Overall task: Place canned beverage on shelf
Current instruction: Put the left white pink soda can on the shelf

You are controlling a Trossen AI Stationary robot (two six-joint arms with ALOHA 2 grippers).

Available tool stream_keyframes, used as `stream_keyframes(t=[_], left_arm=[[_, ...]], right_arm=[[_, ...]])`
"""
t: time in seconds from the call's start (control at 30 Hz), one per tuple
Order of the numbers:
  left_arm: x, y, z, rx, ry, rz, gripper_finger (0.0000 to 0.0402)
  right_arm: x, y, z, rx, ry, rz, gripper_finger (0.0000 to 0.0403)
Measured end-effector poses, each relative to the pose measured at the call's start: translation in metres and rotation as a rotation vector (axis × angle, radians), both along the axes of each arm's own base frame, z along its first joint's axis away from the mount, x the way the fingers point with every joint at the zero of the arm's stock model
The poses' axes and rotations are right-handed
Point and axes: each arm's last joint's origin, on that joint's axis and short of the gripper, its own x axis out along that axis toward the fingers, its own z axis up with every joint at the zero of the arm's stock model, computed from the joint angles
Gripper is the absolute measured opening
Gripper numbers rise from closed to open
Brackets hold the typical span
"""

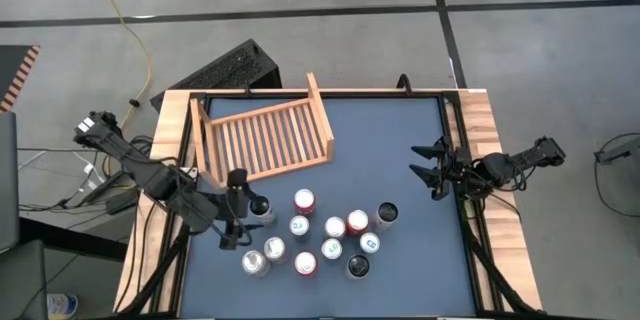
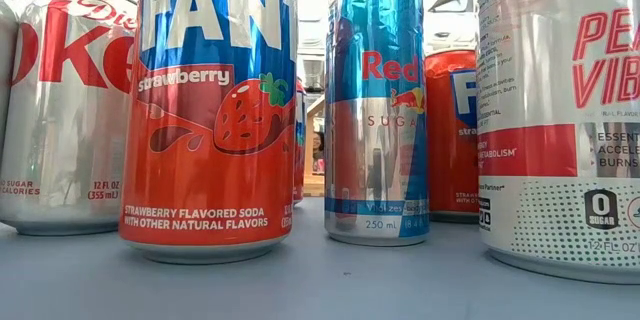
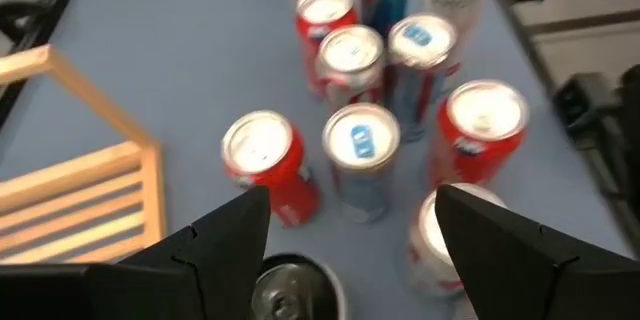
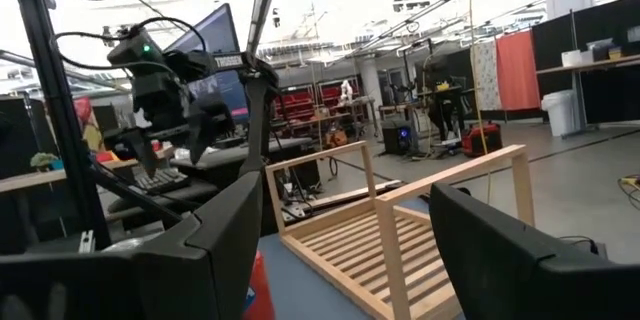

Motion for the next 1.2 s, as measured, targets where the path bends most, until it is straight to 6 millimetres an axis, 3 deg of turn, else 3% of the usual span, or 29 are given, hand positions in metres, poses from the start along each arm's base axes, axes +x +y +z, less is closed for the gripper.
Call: stream_keyframes(t=[0.2,0.33,0.5,1.2], left_arm=[[-0.004,0.006,-0.012,0.091,0.005,0.086,0.0275],[-0.015,0.013,-0.01,0.004,-0.037,0.096,0.0275],[-0.023,0.018,-0.027,-0.057,-0.067,0.121,0.0275],[-0.024,0.02,-0.078,-0.022,-0.064,0.143,0.0275]], right_arm=[[0.0,0.0,0.0,0.01,-0.004,0.004,0.0274],[0.0,0.0,0.0,0.009,-0.003,0.004,0.0274],[0.0,0.0,0.0,0.008,-0.002,0.004,0.0274],[0.001,0.0,-0.002,0.014,0.018,0.008,0.0274]])
